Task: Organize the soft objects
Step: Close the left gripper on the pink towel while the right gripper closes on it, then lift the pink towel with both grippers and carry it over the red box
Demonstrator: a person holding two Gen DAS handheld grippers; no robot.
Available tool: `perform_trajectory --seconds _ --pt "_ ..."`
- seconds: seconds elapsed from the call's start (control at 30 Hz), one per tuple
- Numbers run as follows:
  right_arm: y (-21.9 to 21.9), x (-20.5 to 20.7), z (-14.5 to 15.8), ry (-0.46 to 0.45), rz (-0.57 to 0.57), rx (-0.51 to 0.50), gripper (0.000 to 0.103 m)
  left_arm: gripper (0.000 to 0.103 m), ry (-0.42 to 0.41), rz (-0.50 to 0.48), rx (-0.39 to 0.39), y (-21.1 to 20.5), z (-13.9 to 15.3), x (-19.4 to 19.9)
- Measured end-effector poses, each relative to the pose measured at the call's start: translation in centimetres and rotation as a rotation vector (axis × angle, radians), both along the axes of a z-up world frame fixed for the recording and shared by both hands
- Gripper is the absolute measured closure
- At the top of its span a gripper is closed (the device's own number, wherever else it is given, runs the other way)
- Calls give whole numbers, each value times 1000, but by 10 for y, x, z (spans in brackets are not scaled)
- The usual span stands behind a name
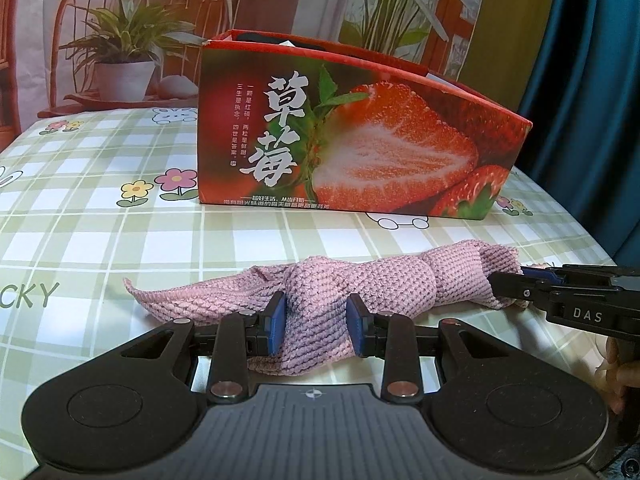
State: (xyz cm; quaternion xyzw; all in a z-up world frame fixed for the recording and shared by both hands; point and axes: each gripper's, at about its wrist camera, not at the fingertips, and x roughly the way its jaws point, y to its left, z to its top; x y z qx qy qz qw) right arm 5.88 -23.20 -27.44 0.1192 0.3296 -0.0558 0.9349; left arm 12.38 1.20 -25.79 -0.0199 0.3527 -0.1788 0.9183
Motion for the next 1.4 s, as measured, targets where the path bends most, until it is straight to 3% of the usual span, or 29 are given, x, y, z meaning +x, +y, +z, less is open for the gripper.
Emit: perform_trajectory --seconds 0.2,0.33,0.5,0.87,1.1,1.23,1.4 --pt "0 0 -1 -1 -3 9 83 70 -7 -10 19 -2 1 0" --pt "-5 0 -1 -4 -6 44 84 78 2 -10 -4 1 5 2" --pt "-8 -3 6 -22 -2 77 86 80 -61 -11 -2 5 25 0" --pt "-22 -25 78 -273 57 70 86 80 -275 -62 -57 9 103 -2" --pt "-43 -3 127 -334 19 64 86 80 -315 -74 -102 -2 142 37" --pt "-55 25 143 -339 -31 102 86 80 -369 -63 -55 -17 159 65" --pt "-65 69 153 -328 -89 109 87 80 -323 -9 -26 -32 160 114"
